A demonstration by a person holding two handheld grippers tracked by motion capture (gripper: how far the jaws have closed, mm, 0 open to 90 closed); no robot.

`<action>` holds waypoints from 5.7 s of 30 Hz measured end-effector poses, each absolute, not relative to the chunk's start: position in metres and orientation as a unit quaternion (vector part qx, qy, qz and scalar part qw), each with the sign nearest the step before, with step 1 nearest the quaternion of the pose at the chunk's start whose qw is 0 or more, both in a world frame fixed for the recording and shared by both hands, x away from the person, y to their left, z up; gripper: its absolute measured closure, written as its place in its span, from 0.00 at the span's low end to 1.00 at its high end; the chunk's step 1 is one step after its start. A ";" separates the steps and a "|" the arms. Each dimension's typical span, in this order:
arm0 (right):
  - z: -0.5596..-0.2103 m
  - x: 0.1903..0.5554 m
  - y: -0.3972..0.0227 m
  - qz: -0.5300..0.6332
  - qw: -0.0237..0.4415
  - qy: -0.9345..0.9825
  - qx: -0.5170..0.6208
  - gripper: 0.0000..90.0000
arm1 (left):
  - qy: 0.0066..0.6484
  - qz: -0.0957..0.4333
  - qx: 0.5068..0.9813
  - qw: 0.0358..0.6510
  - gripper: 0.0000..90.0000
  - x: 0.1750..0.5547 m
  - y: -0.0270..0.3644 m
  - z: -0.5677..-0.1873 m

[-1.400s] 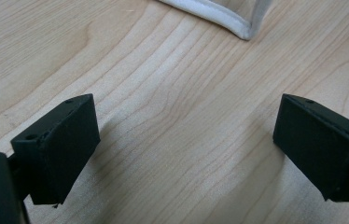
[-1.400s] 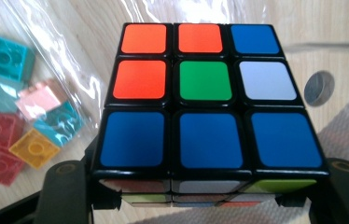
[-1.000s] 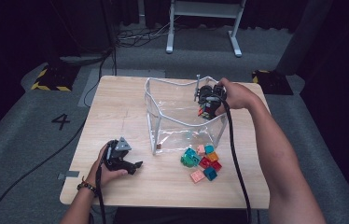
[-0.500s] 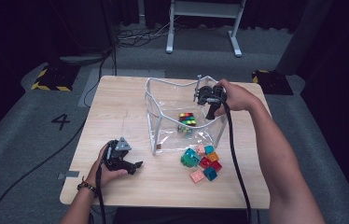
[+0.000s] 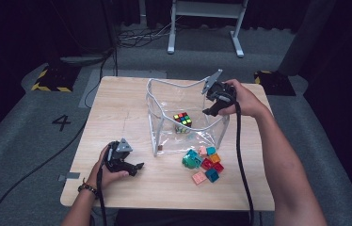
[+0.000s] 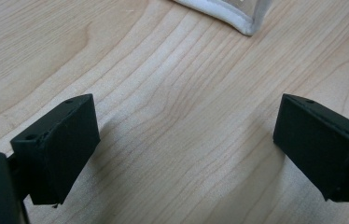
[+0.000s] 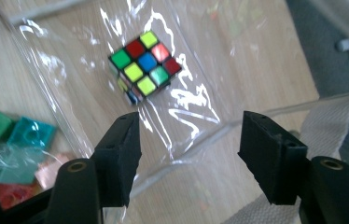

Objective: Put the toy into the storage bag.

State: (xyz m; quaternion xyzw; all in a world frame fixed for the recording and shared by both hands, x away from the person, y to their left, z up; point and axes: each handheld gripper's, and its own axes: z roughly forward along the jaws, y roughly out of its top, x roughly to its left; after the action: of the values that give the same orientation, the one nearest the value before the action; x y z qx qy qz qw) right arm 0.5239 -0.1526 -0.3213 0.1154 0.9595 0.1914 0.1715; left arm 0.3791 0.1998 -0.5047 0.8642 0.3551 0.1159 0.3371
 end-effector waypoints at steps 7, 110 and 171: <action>-0.307 0.514 -0.165 0.275 0.222 0.925 0.140 0.36 | 0.355 0.116 0.864 0.337 0.08 0.379 0.200 -0.505; -0.471 0.390 -0.288 0.371 0.168 0.870 0.280 0.40 | 0.361 0.120 0.862 0.334 0.08 0.378 0.198 -0.504; -0.472 0.410 -0.316 0.424 0.178 0.823 0.334 0.66 | 0.358 0.121 0.863 0.335 0.08 0.379 0.199 -0.504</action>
State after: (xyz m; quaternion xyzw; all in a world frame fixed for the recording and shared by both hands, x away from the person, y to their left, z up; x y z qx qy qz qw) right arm 0.4096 -0.3161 -0.4717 0.3342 0.8227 0.4242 0.1776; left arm 0.3792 0.1986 -0.5043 0.8633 0.3577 0.1212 0.3347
